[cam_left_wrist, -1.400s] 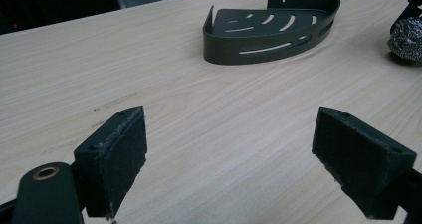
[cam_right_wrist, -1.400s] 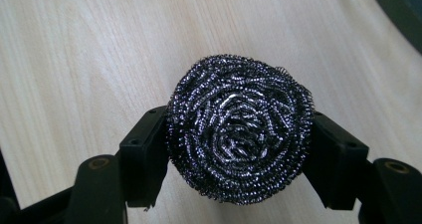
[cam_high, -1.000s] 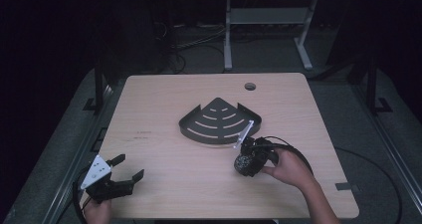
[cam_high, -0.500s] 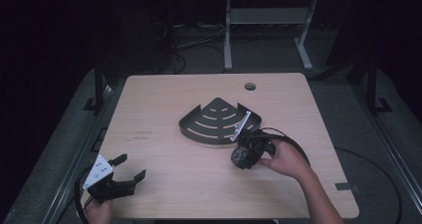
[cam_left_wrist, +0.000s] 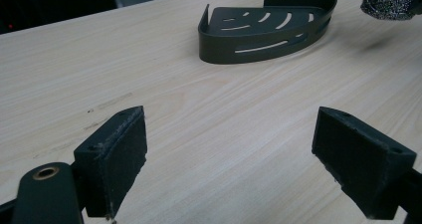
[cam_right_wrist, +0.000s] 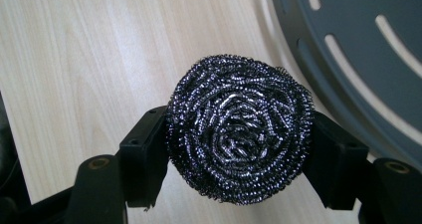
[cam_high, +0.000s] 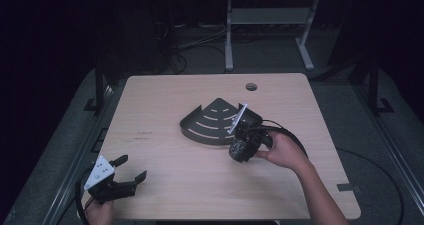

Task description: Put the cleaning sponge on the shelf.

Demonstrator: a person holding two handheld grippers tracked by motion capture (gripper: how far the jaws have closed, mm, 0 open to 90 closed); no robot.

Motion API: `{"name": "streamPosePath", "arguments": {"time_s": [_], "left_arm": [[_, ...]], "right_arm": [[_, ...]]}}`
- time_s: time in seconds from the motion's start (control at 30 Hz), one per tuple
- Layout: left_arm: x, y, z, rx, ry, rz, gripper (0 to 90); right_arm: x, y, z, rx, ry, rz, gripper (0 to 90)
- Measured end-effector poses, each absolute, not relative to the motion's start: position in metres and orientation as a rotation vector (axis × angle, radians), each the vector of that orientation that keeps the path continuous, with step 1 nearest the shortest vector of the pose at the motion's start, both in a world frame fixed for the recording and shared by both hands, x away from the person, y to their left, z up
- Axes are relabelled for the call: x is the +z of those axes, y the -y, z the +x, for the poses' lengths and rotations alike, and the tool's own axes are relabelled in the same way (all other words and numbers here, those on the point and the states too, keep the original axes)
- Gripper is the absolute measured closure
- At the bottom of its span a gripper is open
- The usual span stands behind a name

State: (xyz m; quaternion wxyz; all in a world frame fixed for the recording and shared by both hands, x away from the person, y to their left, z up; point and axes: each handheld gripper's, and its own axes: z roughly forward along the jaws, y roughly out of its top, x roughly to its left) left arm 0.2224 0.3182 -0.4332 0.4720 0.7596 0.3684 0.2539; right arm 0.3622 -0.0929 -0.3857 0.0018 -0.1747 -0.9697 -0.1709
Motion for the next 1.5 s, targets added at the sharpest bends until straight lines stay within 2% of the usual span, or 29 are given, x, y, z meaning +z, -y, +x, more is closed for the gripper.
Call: {"name": "streamPosePath", "arguments": {"time_s": [1.13,1.5], "left_arm": [[-0.432,-0.321,0.222,0.623,-0.907,1.843,13.5],[-0.432,-0.322,0.221,0.625,-0.909,1.840,13.5]], "right_arm": [[-0.365,0.060,0.406,-0.563,3.023,-0.515,32.4],[-0.369,0.050,0.422,-0.535,3.012,-0.533,32.4]]}}
